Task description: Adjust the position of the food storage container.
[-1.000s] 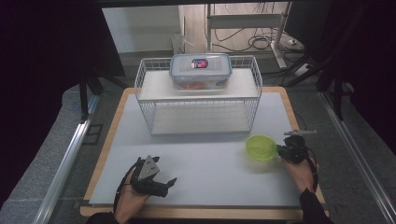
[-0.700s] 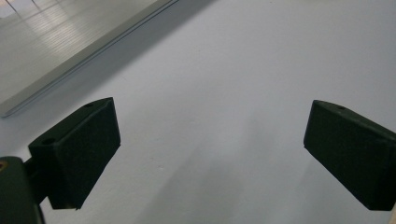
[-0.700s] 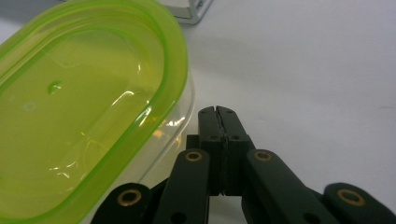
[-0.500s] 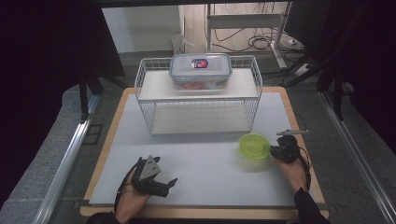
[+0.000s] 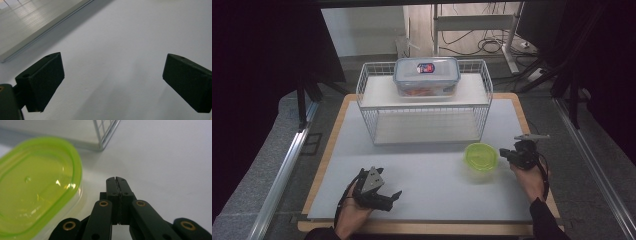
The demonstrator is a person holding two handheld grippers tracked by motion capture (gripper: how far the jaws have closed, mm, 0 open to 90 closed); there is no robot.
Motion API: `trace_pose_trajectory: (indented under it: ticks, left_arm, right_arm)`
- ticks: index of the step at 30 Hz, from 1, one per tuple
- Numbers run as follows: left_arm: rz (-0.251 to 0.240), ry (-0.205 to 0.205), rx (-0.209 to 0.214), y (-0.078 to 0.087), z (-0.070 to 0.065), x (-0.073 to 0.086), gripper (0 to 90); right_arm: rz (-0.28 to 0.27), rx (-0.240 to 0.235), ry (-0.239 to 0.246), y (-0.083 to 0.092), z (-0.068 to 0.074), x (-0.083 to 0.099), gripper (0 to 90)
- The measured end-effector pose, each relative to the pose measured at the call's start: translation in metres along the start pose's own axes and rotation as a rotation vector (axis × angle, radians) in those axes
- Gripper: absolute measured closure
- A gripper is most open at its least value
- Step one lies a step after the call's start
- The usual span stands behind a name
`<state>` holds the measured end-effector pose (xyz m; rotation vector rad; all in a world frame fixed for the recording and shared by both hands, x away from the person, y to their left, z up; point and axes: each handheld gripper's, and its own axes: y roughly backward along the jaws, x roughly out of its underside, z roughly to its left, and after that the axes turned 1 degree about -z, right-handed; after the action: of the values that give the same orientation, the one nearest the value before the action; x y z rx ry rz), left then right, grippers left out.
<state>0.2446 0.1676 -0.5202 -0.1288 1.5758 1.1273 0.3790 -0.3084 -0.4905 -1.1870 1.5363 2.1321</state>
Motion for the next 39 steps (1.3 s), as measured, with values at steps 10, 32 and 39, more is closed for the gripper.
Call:
trace_pose_trajectory:
  ticks: [10,32,39]
  left_arm:
    - [0.007,-0.013,-0.004,-0.001,-0.001,0.000,3.6]
    - [0.013,-0.021,-0.002,-0.001,-0.003,0.000,3.6]
    - [0.016,-0.029,-0.002,-0.001,-0.004,0.000,3.6]
  right_arm:
    - [-0.001,0.019,0.064,-0.011,0.020,-0.025,89.7]
    - [-0.008,0.053,0.049,0.000,0.024,-0.019,89.7]
    - [0.007,0.066,0.068,0.010,0.035,-0.012,89.7]
